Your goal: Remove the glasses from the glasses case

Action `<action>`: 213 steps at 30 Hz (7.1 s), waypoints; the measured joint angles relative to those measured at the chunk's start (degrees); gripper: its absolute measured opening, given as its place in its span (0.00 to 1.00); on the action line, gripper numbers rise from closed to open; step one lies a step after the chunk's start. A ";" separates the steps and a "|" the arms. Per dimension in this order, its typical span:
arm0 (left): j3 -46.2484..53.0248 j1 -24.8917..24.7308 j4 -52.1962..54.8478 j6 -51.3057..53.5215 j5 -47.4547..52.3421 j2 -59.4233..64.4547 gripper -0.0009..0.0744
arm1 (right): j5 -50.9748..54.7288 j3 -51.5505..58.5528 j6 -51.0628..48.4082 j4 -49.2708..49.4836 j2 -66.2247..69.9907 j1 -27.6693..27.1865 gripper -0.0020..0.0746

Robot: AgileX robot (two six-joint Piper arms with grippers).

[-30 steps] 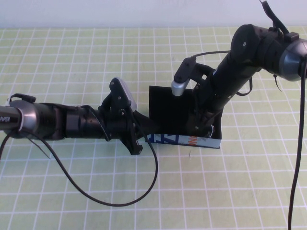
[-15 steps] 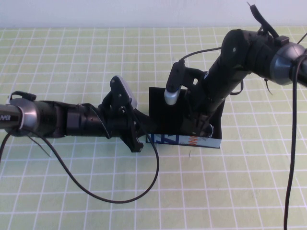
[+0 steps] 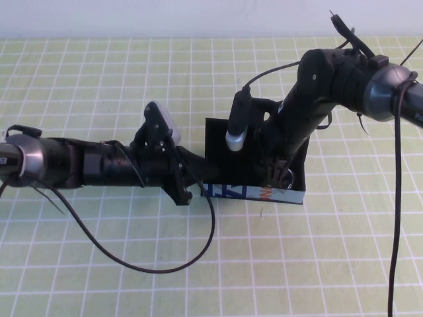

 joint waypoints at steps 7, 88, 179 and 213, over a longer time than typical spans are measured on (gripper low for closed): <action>0.00 6.37 0.11 -6.43 3.44 0.00 0.01 | -0.29 0.00 -0.04 0.10 0.54 0.00 0.41; 0.00 9.92 11.97 -34.11 0.51 -14.94 0.01 | -13.15 29.68 47.66 9.74 -22.45 -18.20 0.04; 65.75 10.50 34.10 -69.63 -48.24 -118.52 0.01 | -28.20 73.20 39.07 17.53 -100.20 -18.29 0.01; 65.79 10.50 34.10 -69.63 -46.61 -118.65 0.01 | -35.94 100.42 36.24 10.59 -122.30 -23.49 0.00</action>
